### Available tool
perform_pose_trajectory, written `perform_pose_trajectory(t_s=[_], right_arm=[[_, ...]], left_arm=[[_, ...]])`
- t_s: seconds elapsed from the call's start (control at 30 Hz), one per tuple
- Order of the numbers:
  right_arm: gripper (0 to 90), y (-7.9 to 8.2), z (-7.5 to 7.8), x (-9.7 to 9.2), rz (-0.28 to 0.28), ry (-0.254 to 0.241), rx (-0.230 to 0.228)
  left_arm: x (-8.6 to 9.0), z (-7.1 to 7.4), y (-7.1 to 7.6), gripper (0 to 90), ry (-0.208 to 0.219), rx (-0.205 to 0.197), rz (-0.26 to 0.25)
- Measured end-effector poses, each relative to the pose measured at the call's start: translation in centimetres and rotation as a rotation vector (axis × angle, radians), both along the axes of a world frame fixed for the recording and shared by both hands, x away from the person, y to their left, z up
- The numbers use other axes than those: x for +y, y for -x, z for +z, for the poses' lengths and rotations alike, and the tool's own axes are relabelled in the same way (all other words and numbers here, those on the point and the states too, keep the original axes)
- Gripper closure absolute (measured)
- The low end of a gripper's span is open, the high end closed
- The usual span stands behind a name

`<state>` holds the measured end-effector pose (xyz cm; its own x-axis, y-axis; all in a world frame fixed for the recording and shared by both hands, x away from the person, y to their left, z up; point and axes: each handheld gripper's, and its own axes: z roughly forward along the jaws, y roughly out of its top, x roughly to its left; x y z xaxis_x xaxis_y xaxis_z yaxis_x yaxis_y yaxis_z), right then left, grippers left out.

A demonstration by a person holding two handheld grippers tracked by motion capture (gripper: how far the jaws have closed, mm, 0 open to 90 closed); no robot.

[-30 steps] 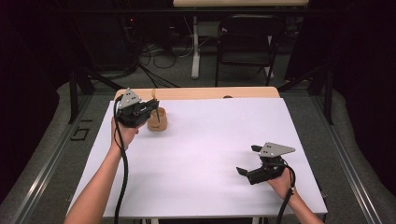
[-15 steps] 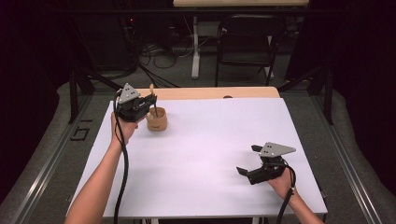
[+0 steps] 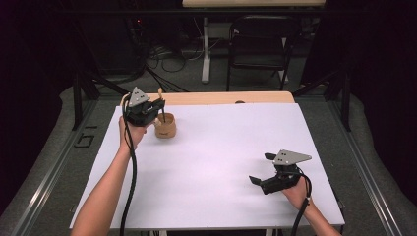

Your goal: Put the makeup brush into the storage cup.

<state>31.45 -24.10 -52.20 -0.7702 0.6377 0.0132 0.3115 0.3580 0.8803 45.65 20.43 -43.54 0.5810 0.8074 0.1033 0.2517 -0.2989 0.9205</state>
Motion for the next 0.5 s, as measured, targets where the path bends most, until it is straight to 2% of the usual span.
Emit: perform_pose_trajectory(t_s=[0.5], right_arm=[[0.0,0.0,0.0,0.0,0.000,0.002,0.000]], left_arm=[[-0.1,-1.2,-1.2,82.7,-0.010,0.025,0.022]])
